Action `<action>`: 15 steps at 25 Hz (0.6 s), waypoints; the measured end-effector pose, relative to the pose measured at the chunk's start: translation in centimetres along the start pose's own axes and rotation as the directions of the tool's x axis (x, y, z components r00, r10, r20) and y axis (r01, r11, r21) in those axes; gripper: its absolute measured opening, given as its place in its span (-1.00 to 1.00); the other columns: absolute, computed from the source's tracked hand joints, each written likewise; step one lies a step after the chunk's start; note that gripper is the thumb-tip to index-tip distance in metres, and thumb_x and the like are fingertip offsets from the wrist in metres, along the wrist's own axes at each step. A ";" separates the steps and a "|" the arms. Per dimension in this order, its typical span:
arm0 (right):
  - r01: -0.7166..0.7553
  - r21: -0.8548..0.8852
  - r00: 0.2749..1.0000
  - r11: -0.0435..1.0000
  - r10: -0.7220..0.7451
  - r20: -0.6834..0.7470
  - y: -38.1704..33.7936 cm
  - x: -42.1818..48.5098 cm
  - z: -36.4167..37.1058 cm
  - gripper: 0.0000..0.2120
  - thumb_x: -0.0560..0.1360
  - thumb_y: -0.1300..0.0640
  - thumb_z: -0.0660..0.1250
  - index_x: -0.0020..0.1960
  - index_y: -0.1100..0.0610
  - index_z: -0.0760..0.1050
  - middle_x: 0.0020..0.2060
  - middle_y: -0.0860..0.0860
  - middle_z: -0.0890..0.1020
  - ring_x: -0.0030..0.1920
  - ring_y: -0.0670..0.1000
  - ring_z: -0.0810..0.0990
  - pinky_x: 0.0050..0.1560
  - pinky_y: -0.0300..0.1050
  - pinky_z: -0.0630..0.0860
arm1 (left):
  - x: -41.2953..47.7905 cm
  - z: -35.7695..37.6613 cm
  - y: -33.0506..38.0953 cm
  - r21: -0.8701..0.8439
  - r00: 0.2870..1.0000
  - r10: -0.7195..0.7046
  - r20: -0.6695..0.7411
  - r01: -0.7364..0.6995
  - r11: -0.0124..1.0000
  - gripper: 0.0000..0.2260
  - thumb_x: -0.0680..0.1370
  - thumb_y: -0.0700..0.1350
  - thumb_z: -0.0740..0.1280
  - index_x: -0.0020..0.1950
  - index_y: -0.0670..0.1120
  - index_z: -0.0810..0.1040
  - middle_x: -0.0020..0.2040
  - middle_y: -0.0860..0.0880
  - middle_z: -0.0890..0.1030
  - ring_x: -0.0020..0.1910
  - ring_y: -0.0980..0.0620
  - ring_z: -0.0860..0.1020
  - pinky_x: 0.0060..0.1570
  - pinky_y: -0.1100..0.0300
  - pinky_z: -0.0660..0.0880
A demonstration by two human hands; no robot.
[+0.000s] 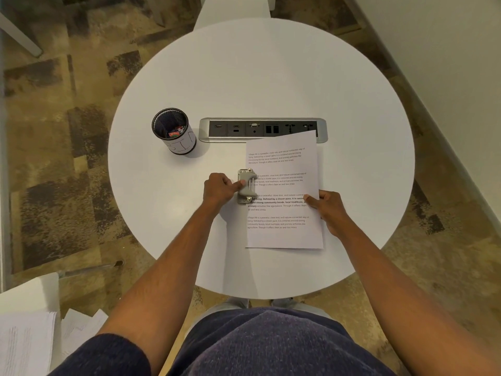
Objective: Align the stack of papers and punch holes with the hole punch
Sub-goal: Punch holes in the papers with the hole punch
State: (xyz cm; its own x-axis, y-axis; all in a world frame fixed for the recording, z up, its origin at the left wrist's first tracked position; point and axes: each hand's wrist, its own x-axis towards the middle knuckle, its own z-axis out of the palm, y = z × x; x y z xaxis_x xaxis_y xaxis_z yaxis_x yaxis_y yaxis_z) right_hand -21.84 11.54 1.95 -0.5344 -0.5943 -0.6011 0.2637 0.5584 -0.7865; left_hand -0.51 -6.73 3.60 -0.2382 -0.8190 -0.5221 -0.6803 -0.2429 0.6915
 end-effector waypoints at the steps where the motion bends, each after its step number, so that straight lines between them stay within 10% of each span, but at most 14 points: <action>1: -0.001 0.005 1.000 1.000 0.001 0.002 0.0 0.0 0.0 -0.83 0.48 0.22 0.42 0.06 0.20 0.64 -0.13 0.05 0.71 -0.30 -0.15 0.69 -0.39 -0.34 0.52 | 0.0 -0.1 0.1 0.030 1.000 -0.005 -0.003 0.005 1.000 -0.61 0.38 0.05 0.53 -0.36 -0.13 0.39 -0.39 -0.02 0.43 -0.30 -0.03 0.39 -0.30 0.14 0.29; 15: -0.040 -0.024 0.999 0.999 0.040 -0.014 0.7 0.9 0.2 -0.83 0.47 0.21 0.44 0.06 0.18 0.64 -0.14 0.01 0.70 -0.21 -0.05 0.68 -0.22 -0.20 0.60 | 0.7 0.1 -0.2 0.529 0.996 -0.057 -0.067 0.084 0.844 -0.40 0.37 0.33 0.38 0.09 -0.17 0.48 0.10 -0.18 0.60 0.10 -0.22 0.57 0.03 0.00 0.45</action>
State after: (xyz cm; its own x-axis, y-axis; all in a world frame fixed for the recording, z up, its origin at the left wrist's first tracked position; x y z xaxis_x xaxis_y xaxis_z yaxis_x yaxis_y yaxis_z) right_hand -21.94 11.31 0.84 -0.5347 -0.5633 -0.6300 0.2654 0.5958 -0.7580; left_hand -0.66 -7.23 3.02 -0.1524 -0.8369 -0.5257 -0.9611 0.0016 0.2761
